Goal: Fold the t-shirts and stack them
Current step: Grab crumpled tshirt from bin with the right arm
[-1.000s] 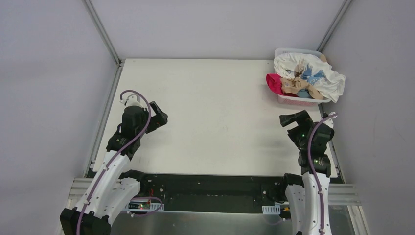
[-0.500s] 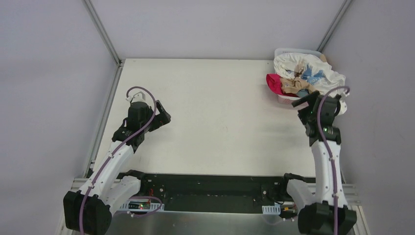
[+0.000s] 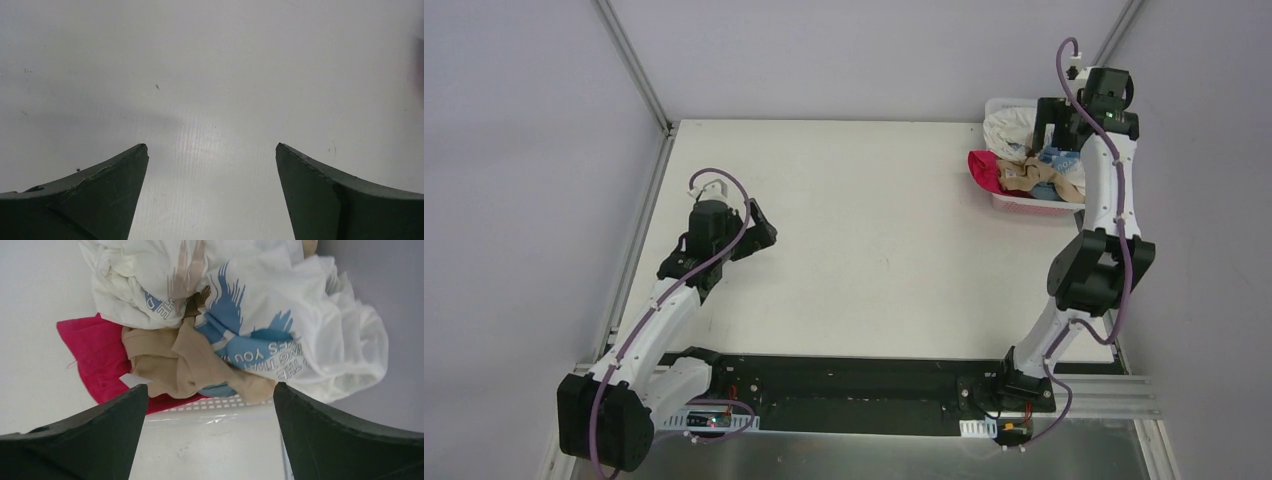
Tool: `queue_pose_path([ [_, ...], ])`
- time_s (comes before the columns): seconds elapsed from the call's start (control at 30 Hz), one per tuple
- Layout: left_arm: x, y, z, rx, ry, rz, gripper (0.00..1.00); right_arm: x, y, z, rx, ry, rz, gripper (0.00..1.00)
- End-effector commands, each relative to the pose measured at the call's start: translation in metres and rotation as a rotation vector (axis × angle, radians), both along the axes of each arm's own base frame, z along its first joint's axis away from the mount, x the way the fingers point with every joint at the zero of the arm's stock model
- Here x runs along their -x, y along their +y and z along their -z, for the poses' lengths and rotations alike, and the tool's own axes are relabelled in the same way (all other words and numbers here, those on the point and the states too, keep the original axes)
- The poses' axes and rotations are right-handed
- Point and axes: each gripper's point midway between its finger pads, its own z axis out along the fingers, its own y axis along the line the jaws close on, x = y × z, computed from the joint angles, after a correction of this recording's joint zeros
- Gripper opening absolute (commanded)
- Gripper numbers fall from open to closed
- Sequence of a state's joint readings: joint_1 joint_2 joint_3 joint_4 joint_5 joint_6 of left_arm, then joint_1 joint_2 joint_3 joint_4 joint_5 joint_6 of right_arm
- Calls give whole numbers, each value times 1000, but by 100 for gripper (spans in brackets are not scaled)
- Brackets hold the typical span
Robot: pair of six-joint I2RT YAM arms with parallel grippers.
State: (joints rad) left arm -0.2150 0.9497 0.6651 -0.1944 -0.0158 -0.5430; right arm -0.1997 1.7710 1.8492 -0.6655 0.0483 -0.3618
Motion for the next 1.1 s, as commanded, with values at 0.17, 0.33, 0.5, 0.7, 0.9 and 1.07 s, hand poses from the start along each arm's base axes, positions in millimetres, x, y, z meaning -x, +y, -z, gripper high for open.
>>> queue_pose_path([
  [0.17,-21,0,-10,-45,-30,16,100,-45,-40,9,182,90,-291,99],
  [0.33,-30,-3,-5,-50,-2,22,100,-56,-65,20,233,105,-294,99],
  [0.5,-40,-6,2,-56,29,26,100,-66,-79,32,216,79,-270,98],
  [0.7,-44,-6,-1,-61,25,25,100,-79,-93,55,182,79,-207,82],
  [0.9,-43,-3,-6,-64,7,12,100,-93,-97,63,125,45,-143,55],
  [1.07,-43,-5,-10,-54,-3,14,100,-107,-99,43,72,-62,-52,0],
])
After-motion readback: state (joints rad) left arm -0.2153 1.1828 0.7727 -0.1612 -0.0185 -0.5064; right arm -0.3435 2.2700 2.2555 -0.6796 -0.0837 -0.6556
